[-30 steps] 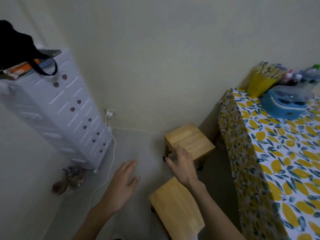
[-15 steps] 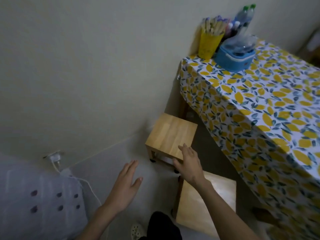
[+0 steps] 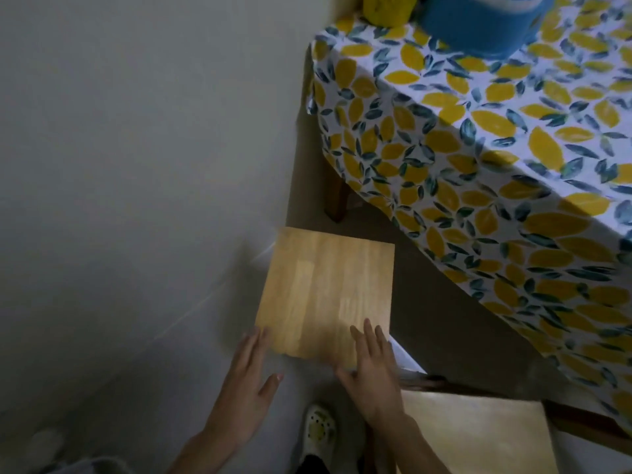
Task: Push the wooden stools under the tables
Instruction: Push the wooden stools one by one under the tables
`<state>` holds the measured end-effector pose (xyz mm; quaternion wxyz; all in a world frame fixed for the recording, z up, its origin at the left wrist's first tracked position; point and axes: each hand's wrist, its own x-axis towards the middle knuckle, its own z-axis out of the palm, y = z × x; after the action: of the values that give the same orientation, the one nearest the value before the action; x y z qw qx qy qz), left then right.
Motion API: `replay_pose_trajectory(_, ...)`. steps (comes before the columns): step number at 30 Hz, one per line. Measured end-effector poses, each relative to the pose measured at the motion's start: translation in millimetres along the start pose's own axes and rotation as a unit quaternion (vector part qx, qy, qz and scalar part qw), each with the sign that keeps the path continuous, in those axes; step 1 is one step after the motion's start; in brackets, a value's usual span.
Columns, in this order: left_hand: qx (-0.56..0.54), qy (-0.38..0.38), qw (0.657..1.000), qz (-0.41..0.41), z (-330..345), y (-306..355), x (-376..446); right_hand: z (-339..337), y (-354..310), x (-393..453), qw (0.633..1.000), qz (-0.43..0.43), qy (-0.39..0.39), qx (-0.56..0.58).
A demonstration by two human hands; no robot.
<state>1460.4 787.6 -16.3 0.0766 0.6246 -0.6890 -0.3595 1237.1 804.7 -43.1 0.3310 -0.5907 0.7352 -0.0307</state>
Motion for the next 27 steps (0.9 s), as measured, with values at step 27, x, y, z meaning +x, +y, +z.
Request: replay_pose_trajectory(27,0.296,0.051,0.943,0.143,113,-12,315,-6,89,260,0.987,-0.031,0.084,-0.131)
